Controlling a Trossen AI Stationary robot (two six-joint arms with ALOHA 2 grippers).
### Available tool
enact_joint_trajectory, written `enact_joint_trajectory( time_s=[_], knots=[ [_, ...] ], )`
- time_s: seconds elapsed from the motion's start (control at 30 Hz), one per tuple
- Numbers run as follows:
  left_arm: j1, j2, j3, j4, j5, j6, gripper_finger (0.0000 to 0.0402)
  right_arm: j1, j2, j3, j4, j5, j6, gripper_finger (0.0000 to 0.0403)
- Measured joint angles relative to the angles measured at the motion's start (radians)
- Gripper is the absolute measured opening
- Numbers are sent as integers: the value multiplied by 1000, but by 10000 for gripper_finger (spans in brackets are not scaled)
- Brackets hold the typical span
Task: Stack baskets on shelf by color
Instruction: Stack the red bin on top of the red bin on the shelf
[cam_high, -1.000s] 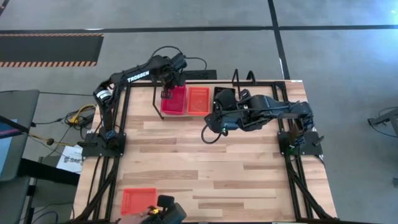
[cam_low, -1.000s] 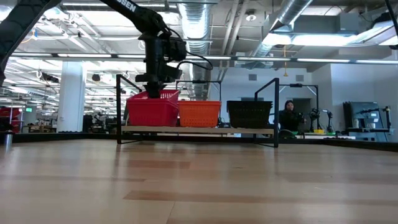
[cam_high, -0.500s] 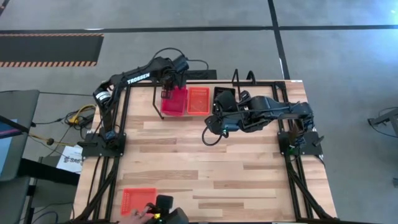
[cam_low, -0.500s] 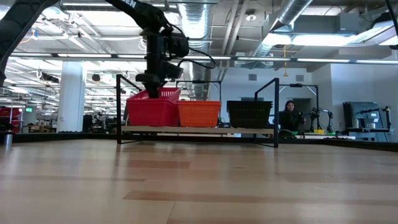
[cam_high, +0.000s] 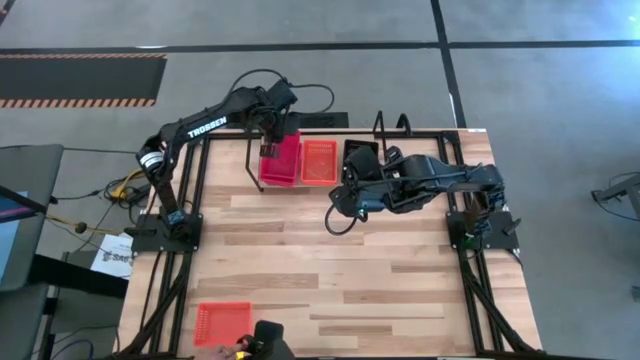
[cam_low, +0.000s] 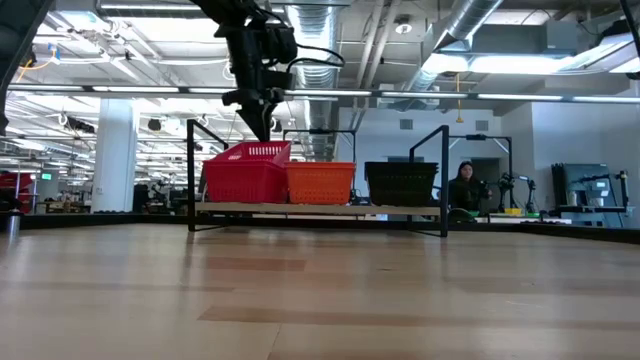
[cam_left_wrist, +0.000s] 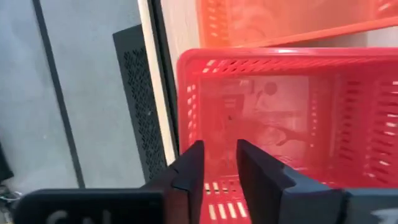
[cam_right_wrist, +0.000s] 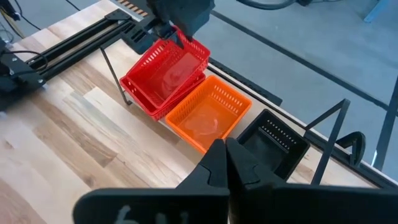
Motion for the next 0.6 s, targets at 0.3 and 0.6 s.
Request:
enact_joint_trajectory(
  time_s=[0.3, 0.6],
  knots=[
    [4, -29, -1, 115, -20, 5, 5, 23, 0, 0, 4, 0, 7, 0],
    [5, -32, 0, 152, -52, -20, 0, 20, 0, 0, 3, 0, 8, 0]
  ],
)
